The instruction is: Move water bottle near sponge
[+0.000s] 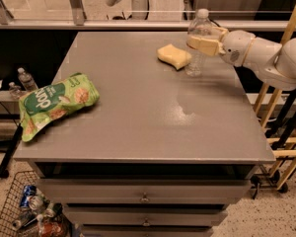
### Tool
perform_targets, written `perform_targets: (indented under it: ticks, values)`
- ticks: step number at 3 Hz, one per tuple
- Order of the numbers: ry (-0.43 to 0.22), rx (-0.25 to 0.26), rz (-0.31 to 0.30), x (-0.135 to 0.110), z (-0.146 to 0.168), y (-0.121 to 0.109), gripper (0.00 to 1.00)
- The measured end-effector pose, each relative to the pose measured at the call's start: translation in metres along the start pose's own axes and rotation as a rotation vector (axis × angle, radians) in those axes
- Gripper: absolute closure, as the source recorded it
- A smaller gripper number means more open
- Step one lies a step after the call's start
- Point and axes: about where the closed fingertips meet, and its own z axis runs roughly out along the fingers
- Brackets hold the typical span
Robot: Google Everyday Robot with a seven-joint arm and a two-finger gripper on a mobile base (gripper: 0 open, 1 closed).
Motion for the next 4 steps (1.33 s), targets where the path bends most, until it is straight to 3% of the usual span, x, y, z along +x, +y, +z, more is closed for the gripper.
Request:
perform_targets:
  ticks: [3,4]
  values:
    - [-0.003,-0.014,0.001,-0.0008,0.0086,0.0050,0.15]
    - [-0.003,-0.019,0.002,-0.0010,0.0113,0.0066,0.00]
